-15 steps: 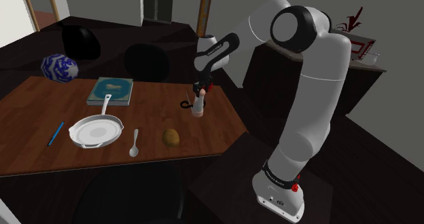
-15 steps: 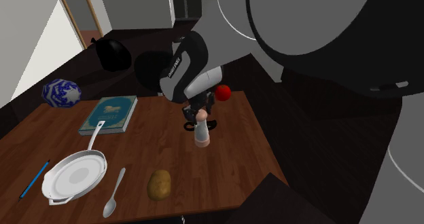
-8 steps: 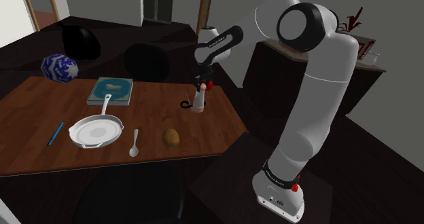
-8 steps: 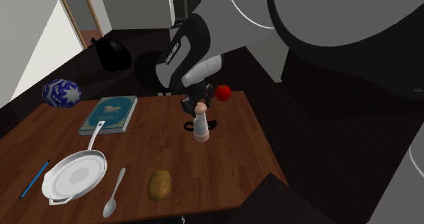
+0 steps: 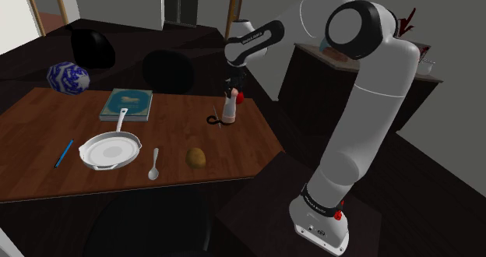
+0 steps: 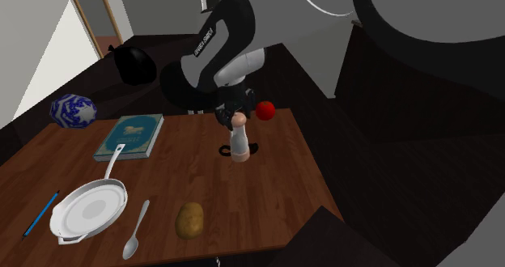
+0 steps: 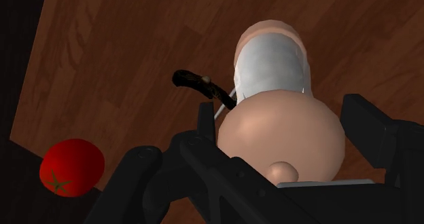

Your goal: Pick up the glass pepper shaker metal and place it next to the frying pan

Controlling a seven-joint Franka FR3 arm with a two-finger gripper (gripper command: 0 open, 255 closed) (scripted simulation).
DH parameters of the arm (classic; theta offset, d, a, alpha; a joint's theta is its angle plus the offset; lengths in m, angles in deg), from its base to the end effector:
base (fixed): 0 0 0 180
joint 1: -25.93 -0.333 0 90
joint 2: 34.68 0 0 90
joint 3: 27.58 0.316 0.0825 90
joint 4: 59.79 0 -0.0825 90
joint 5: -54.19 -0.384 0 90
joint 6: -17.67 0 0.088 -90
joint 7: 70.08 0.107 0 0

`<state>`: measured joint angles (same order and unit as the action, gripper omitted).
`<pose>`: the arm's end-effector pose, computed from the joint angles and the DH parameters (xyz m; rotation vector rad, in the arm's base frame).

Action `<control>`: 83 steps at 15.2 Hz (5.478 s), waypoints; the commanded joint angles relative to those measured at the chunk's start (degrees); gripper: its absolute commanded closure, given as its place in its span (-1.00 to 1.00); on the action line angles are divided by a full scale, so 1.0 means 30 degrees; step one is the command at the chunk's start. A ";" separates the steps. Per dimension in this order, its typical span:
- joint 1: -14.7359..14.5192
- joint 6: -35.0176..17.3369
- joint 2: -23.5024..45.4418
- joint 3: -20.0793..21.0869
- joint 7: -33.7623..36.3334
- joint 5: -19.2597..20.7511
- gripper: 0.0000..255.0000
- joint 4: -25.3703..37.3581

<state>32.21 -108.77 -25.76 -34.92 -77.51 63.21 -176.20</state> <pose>0.5645 -0.1405 0.3735 2.9930 -0.0208 -0.0112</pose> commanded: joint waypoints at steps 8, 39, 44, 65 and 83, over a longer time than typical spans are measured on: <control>-0.0043 0.2144 -0.0972 0.0022 -0.0271 -0.0070 1.00 0.1183; -0.3608 0.7371 -0.1102 0.3179 0.5762 -0.0050 1.00 0.5341; -0.4809 0.8117 0.0076 0.4103 0.7808 0.0045 1.00 0.6952; -1.0903 1.4132 1.0451 0.5967 1.4089 0.1511 1.00 2.2323; -1.0292 0.8984 0.9608 0.6038 1.4853 0.1514 1.00 1.6239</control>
<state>1.21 -80.84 3.37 -16.82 -33.10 67.74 -126.23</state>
